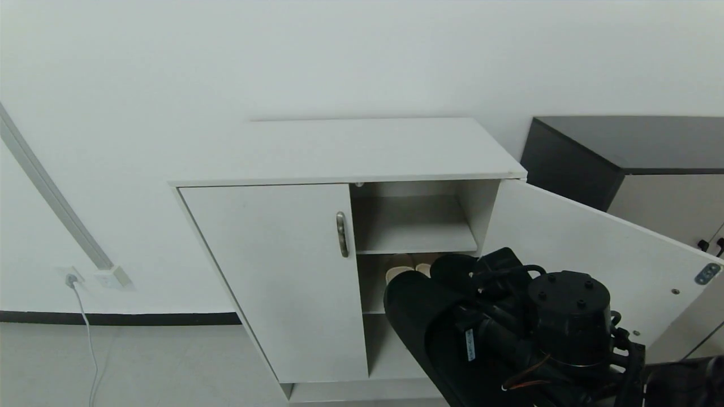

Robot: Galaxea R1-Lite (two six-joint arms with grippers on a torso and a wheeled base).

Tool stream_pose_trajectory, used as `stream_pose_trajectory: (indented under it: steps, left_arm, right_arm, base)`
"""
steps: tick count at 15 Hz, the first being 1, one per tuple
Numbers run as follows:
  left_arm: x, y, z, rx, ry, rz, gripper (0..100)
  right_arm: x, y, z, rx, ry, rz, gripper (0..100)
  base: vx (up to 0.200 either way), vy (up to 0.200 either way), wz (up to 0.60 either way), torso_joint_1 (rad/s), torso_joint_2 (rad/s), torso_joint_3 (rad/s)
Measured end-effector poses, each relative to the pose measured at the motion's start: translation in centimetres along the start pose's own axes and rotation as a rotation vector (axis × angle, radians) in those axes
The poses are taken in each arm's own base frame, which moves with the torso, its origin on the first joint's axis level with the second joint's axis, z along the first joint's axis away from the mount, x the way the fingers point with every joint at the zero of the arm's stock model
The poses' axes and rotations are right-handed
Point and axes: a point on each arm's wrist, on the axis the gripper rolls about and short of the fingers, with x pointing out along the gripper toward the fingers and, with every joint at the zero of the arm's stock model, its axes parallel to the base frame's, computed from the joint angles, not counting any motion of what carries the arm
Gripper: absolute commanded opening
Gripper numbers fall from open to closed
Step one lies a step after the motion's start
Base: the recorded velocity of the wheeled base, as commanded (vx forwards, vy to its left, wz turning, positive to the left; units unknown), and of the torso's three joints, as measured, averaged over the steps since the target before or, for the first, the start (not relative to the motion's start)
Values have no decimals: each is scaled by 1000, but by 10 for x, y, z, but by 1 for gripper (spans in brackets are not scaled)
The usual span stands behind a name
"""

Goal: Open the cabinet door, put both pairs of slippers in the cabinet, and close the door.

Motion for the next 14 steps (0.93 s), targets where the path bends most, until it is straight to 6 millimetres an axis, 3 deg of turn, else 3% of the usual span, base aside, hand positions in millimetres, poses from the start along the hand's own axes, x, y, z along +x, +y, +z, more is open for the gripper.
stream_pose_trajectory:
  steps: [8, 14]
  left_arm:
    - [0, 0, 0, 0, 0, 0, 0]
    - [0, 0, 0, 0, 0, 0, 0]
  right_arm:
    - [0, 1, -2, -4, 7, 7, 0]
    - [2, 3, -4, -8, 15, 10, 0]
  base:
    - [0, 0, 0, -130, 470, 344]
    - [0, 0, 0, -40, 439, 394]
